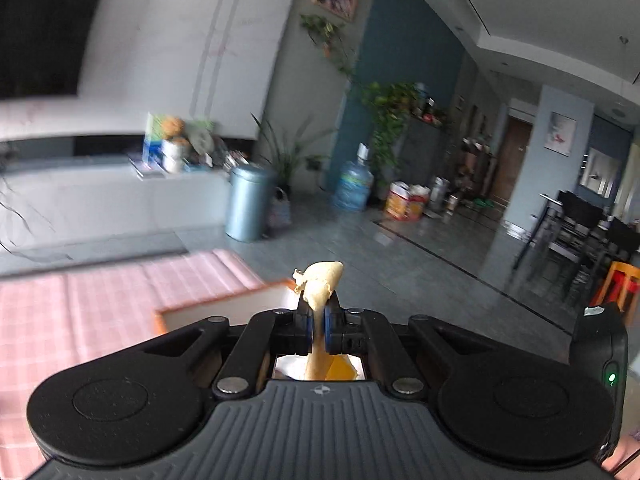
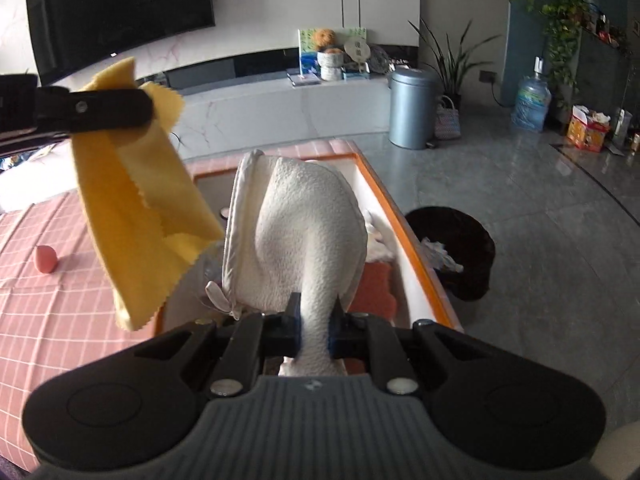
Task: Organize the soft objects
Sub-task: 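Carry the beige pad with the right gripper while the left gripper carries the yellow cloth over the box, then open the right gripper into the box while the left gripper releases the yellow cloth inside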
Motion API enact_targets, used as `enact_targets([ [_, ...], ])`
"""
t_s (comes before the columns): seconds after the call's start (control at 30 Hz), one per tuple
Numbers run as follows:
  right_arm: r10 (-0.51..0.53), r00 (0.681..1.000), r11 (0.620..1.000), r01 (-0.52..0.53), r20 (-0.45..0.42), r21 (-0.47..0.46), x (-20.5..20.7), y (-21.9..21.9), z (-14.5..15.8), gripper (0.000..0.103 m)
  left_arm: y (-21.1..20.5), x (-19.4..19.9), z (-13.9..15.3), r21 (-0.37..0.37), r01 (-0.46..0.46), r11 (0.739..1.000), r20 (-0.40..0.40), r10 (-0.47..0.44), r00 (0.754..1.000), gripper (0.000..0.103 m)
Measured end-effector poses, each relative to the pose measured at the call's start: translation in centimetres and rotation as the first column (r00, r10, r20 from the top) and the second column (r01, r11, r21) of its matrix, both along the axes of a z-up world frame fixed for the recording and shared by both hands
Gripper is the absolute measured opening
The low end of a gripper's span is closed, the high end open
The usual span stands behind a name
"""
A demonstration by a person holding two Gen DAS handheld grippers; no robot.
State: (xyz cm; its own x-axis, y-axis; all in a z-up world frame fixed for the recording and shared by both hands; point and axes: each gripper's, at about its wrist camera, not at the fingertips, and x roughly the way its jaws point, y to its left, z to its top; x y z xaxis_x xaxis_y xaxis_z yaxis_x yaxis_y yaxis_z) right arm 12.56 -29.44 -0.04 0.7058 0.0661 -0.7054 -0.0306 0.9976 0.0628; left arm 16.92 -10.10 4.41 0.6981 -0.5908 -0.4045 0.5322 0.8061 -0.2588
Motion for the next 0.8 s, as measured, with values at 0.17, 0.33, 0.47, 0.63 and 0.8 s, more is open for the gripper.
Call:
enact_targets([
  [0.17,-0.024,0.996,1.0,0.024,-0.084,0.0,1.1,-1.1,-2.4,0.011,-1.9,2.2,-3.9,0.008,0.041,0.999,-0.138,-0.039,0.99,0.005],
  [0.33,0.002,0.992,1.0,0.0,-0.128,0.013,1.8,-0.5,-3.8,0.014,-2.8,3.1,-6.5,0.091,0.08,0.993,-0.228,-0.057,0.972,0.005],
  [0.47,0.023,0.986,1.0,-0.021,-0.164,0.017,2.7,-0.2,-4.6,0.02,-2.8,3.3,-7.8,0.155,0.105,0.982,-0.284,-0.058,0.957,0.006],
  [0.63,0.026,0.98,0.999,-0.018,-0.196,0.043,3.1,-0.5,-4.9,0.029,-2.9,2.8,-9.1,0.216,0.106,0.971,-0.351,-0.024,0.936,0.009],
  [0.8,0.018,0.986,1.0,-0.017,-0.165,0.011,2.7,-0.3,-3.8,0.049,-2.3,2.3,-8.5,0.209,0.096,0.973,-0.324,-0.024,0.946,0.037],
])
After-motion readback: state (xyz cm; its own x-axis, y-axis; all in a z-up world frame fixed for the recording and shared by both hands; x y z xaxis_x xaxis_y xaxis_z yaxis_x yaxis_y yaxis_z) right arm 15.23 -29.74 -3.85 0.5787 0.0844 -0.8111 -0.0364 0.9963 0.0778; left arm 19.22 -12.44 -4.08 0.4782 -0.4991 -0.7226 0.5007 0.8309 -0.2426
